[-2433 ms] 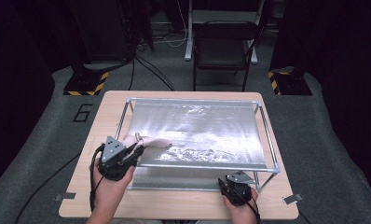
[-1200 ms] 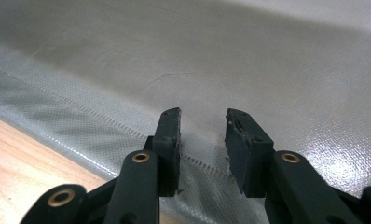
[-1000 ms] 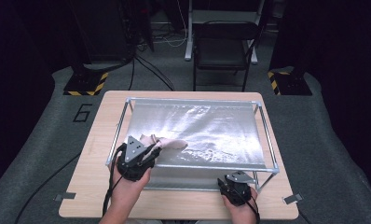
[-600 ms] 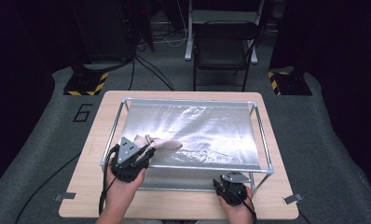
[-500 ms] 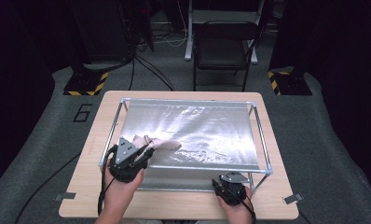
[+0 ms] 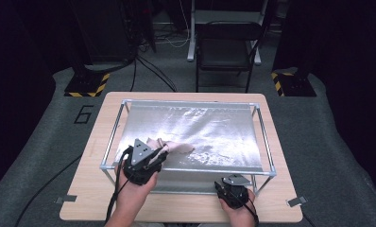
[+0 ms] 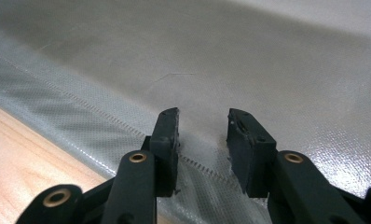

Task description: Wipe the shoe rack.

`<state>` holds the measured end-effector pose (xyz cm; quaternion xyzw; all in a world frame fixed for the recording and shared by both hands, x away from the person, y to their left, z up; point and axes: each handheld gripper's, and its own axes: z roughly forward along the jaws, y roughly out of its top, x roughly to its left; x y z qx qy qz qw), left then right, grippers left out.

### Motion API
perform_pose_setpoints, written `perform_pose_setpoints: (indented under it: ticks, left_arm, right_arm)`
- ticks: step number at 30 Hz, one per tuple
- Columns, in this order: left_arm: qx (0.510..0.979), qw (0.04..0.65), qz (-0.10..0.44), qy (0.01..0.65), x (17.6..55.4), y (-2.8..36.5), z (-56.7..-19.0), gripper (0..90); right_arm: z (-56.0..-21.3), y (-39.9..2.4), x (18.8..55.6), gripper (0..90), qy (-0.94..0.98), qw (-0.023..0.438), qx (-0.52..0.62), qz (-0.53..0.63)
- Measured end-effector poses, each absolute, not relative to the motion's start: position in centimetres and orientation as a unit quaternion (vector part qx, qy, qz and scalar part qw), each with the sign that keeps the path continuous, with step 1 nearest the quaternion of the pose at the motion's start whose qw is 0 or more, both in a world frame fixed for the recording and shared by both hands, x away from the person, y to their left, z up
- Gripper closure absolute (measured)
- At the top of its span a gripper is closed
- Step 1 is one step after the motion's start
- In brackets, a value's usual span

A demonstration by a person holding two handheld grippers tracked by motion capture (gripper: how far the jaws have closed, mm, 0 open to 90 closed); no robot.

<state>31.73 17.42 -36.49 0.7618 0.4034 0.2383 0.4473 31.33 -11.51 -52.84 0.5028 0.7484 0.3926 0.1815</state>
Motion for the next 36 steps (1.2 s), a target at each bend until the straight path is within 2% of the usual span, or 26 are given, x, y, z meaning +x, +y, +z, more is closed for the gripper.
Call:
perform_pose_setpoints:
  ticks: [7,10,16,22,36]
  left_arm:
    - [0.768,0.449,0.231,0.395,31.9,17.3,-36.4,75.6]
    - [0.761,0.445,0.245,0.404,32.0,17.9,-36.4,75.6]
    - [0.746,0.439,0.248,0.435,32.2,21.2,-36.3,75.6]
    - [0.74,0.436,0.248,0.449,32.3,22.7,-36.3,75.7]
    - [0.757,0.428,0.245,0.428,32.5,18.8,-36.2,75.5]
  right_arm:
    - [-52.8,-11.5,31.3,64.0,0.748,0.179,0.506,0.39]
    - [-52.8,-11.5,31.3,64.2,0.749,0.181,0.504,0.389]
    - [-52.8,-11.7,31.4,64.5,0.755,0.186,0.494,0.389]
    - [-52.8,-11.7,31.4,64.5,0.755,0.187,0.494,0.389]
    - [-52.8,-11.5,31.3,64.5,0.748,0.176,0.506,0.393]
